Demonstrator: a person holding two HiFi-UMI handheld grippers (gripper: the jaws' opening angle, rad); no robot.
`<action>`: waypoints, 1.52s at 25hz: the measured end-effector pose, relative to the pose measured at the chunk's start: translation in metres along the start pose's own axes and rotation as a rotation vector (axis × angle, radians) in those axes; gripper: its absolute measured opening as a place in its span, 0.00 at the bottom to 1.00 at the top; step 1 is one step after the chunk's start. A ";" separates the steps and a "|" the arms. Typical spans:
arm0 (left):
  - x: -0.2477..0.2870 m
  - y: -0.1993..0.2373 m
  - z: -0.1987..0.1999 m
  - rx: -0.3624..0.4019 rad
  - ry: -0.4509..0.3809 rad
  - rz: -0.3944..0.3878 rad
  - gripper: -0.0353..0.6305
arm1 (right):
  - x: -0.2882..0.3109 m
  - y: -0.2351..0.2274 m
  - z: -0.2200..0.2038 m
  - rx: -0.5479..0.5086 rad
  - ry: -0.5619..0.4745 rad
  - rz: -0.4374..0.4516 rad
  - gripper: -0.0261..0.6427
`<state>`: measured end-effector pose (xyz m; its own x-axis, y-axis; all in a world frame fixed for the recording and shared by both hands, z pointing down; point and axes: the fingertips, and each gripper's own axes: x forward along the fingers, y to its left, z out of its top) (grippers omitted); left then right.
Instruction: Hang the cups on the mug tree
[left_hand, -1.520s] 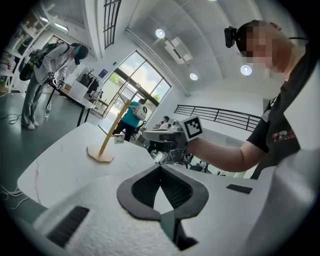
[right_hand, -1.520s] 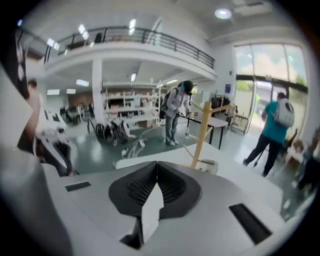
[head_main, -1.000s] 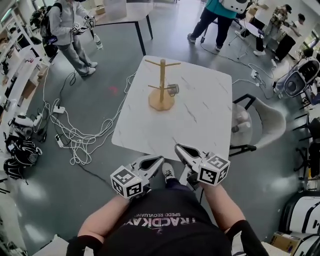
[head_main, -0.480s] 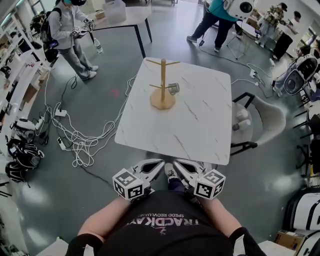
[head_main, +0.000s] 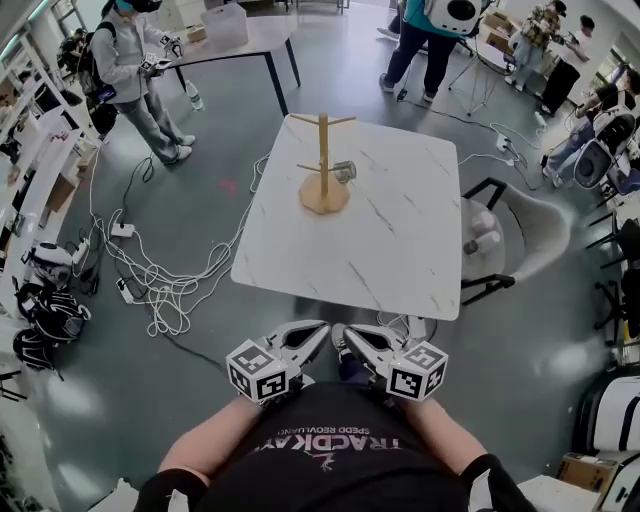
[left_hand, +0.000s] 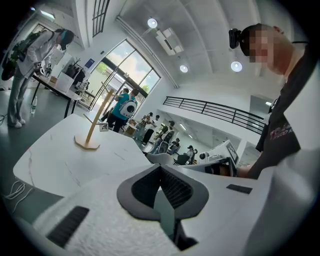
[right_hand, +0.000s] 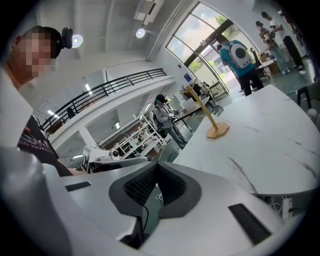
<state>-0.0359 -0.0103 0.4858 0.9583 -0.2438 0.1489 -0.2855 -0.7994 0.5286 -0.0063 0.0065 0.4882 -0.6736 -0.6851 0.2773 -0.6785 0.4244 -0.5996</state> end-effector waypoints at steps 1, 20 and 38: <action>-0.002 -0.001 -0.001 -0.001 0.001 0.000 0.05 | 0.000 0.002 -0.002 0.000 0.000 -0.001 0.06; -0.019 -0.004 -0.017 -0.011 0.001 0.009 0.05 | 0.002 0.016 -0.023 -0.017 0.012 0.005 0.05; -0.020 -0.002 -0.020 -0.009 0.005 0.009 0.05 | 0.006 0.016 -0.026 -0.018 0.017 0.004 0.05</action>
<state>-0.0546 0.0073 0.4982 0.9557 -0.2481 0.1583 -0.2943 -0.7920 0.5349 -0.0287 0.0246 0.5000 -0.6811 -0.6734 0.2876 -0.6808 0.4377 -0.5873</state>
